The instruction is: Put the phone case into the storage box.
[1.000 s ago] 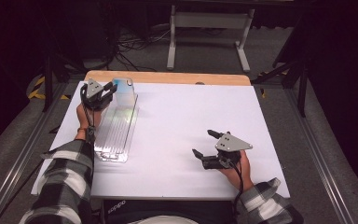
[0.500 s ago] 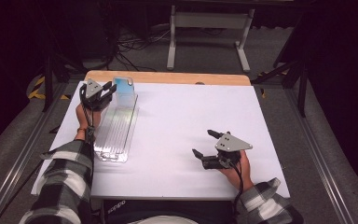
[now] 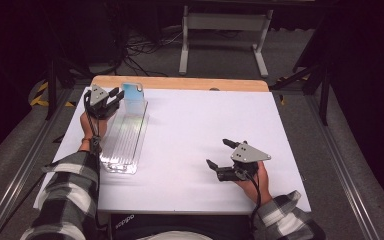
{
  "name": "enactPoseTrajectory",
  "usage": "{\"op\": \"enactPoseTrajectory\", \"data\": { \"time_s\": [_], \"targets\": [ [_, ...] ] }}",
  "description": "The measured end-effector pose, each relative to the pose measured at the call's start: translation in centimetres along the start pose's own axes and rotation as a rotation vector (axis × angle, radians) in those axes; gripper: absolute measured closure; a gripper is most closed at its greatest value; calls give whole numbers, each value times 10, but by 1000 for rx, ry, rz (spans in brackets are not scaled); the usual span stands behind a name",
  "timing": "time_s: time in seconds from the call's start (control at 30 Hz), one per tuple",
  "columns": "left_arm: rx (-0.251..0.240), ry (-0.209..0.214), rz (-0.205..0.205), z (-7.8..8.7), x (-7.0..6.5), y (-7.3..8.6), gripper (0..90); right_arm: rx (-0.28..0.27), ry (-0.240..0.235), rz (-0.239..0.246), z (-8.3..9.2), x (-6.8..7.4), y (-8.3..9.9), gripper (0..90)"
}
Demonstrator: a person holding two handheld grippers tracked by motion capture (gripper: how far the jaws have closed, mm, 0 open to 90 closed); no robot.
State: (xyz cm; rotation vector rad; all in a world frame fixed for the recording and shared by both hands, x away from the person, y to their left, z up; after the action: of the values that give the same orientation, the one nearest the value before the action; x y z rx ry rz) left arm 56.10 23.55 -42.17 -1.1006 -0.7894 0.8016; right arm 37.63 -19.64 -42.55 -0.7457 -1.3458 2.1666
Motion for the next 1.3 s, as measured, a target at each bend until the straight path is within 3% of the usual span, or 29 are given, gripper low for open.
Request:
{"op": "enactPoseTrajectory", "data": {
  "time_s": [0.5, 0.7, 0.9, 1.3],
  "targets": [
    [6, 22, -10, 9, -7, -4, 658, 12, -3, 1, -2, 0, 1, 141],
    [-2, 31, 9, 14, -9, -5, 639, 12, -2, 4, -2, 1, 1, 142],
    [8, 25, -16, 20, -10, -5, 626, 9, -5, 13, -2, 2, 0, 140],
    [8, 32, -21, 32, -15, -7, 565, 8, -3, 17, -1, 2, -1, 140]
  ]
}}
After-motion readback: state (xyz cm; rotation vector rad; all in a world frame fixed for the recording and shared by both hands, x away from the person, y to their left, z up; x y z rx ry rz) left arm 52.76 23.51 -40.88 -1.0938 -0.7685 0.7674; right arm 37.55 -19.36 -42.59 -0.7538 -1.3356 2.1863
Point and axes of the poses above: each handheld gripper's, and its own axes: z roughly backward along the jaws, y roughly out of its underside, x roughly to its left, the point moved 2 cm from there along -z, roughly forward along the jaws, and after that the axes turned 1 degree about x, right-handed, at the moved point
